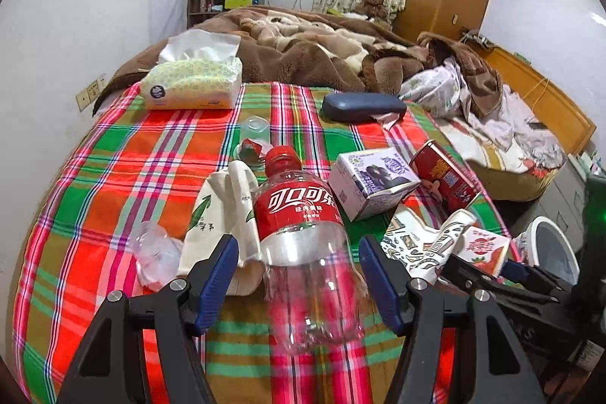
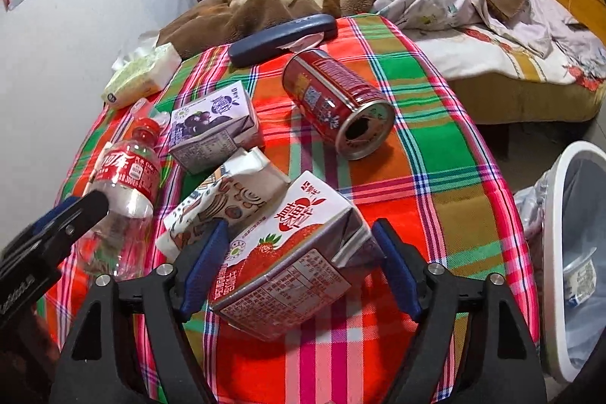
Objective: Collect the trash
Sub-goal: 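Grasp the Coca-Cola bottle with the left gripper while the right grasps a juice carton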
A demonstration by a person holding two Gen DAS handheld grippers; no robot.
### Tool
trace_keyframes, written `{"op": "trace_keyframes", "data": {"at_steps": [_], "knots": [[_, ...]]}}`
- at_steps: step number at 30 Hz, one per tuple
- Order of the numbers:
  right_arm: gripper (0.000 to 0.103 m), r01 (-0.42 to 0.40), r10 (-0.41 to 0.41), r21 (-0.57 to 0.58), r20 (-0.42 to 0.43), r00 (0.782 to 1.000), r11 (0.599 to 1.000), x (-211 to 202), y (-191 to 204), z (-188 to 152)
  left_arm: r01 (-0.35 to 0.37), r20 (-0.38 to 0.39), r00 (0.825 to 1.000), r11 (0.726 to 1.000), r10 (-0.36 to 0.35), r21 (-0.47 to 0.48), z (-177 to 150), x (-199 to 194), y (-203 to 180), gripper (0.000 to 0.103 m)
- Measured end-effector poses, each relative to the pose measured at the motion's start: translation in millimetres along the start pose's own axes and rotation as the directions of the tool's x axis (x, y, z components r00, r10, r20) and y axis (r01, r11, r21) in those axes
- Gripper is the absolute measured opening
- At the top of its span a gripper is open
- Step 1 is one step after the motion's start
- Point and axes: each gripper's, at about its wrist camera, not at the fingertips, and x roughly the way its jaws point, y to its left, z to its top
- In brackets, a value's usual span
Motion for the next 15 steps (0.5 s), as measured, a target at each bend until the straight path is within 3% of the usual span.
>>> {"op": "trace_keyframes", "data": {"at_steps": [8, 15], "knots": [[0.08, -0.078, 0.077, 0.036, 0.007, 0.997, 0.996, -2, -11, -7, 0.007, -0.018, 1.0, 1.0, -0.007, -0.011, 4, 16, -1, 0.066], [0.059, -0.167, 0.167, 0.002, 0.007, 0.986, 0.986, -3, -2, -10, 0.004, -0.028, 1.0, 1.0, -0.004, 0.005, 8, 24, -5, 0.066]]}}
